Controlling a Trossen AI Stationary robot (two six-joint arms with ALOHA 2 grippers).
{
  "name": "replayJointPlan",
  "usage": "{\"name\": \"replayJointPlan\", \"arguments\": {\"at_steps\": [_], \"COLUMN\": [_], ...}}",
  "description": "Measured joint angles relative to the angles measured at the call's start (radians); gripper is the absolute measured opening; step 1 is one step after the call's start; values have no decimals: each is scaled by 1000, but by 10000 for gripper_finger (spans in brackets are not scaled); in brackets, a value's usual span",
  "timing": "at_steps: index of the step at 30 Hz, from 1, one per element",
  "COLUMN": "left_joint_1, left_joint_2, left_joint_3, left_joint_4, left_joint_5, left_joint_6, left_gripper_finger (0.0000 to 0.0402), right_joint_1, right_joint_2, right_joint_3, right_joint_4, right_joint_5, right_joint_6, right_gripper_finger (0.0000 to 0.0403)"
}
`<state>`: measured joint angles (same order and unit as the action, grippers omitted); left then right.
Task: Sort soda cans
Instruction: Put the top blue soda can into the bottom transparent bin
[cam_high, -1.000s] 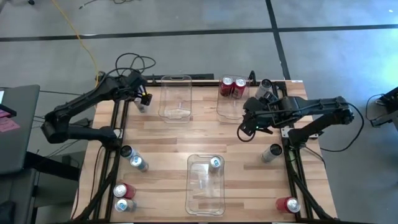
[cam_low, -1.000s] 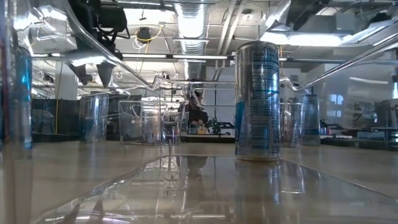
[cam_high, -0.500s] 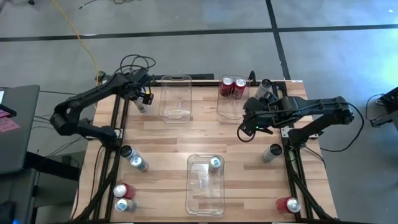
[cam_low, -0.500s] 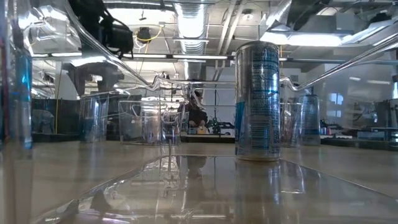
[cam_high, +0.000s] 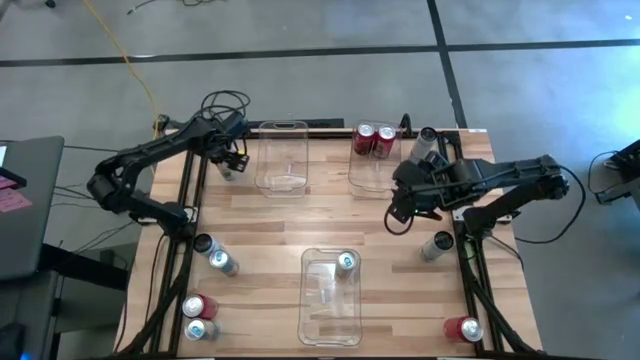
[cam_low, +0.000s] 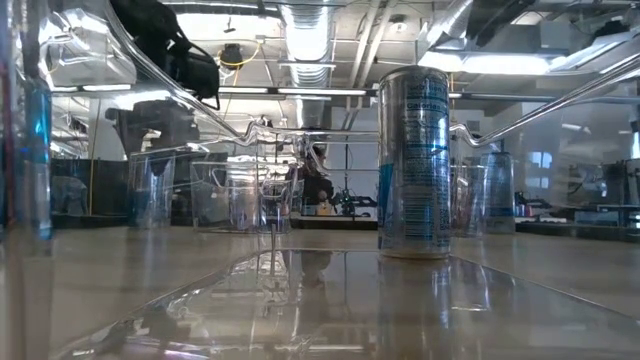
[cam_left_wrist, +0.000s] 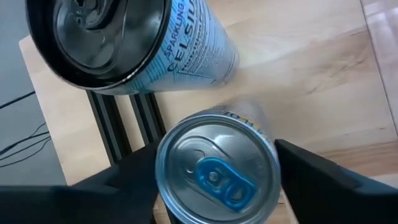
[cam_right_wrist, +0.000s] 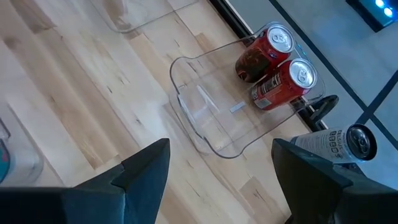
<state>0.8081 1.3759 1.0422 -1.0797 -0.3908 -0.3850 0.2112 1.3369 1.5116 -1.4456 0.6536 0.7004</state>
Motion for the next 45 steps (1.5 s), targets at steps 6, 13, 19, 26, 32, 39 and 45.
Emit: {"name": "replayJointPlan", "arguments": {"at_steps": [6,13,19,26,32,39,45], "left_joint_1": [-13,-102,-222,-430,-587,-707,-786], "left_joint_2": [-14,-111,-223,-292,-269,-146,22], "left_joint_3": [0,-2,42,127,220,332,480], "left_joint_4": [-49,-163,-200,-262,-285,-263,-265], "left_joint_5": [-1,2,46,112,129,131,133], "left_joint_6": [-9,-16,-46,-114,-151,-91,3], "left_gripper_finger": [242,244,251,251,251,251,251], "right_joint_1": [5,4,10,107,185,199,156], "right_joint_2": [0,0,0,-28,-63,-92,-93], "right_joint_3": [0,0,0,-1,-1,-42,-127], "right_joint_4": [-2,-60,-56,-65,-123,-126,-126], "right_joint_5": [0,0,18,94,201,212,156], "right_joint_6": [7,7,6,27,135,169,170], "right_gripper_finger": [299,299,299,290,286,286,286]}}
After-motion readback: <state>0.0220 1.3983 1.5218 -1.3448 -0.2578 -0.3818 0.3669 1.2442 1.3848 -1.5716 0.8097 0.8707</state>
